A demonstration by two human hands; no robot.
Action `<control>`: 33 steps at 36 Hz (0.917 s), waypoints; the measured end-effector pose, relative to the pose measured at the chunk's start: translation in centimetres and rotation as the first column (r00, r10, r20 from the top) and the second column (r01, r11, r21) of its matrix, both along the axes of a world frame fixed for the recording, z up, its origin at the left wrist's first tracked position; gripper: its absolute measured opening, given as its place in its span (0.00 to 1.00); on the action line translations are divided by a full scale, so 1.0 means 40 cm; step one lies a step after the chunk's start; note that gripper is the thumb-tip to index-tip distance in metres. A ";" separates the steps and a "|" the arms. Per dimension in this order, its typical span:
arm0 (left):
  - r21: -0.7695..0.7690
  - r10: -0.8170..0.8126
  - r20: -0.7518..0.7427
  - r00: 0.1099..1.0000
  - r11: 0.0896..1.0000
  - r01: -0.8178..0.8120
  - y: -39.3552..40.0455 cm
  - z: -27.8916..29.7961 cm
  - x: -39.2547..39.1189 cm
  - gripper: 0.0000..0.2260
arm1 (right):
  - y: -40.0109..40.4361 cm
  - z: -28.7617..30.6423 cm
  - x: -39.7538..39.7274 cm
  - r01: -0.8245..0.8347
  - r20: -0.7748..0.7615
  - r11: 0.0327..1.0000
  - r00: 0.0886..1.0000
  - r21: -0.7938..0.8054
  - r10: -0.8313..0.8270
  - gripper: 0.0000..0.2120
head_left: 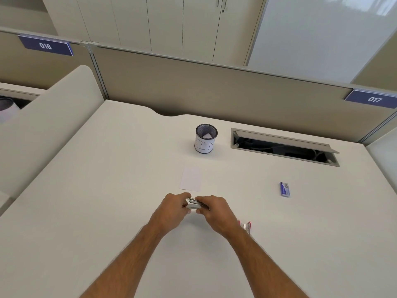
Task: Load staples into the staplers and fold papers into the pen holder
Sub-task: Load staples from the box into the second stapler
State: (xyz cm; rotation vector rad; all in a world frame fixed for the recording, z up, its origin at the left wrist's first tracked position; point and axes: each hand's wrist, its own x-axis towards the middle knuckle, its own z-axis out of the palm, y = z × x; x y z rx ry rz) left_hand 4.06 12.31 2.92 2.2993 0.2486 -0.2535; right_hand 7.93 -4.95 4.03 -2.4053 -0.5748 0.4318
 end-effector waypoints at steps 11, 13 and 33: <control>-0.004 -0.012 -0.010 1.000 1.000 0.012 0.018 -0.018 0.007 0.12 | 0.011 -0.009 0.003 -0.008 -0.010 1.000 1.000 -0.020 0.008 0.07; -0.035 -0.032 -0.013 0.999 0.999 0.031 0.025 -0.021 0.008 0.19 | 0.013 -0.013 -0.002 0.019 -0.029 1.000 0.999 -0.007 -0.019 0.11; 0.094 0.101 0.087 0.991 0.990 -0.109 0.089 -0.057 0.038 0.14 | 0.181 -0.055 -0.068 0.467 -0.184 0.854 0.841 -0.228 -0.509 0.16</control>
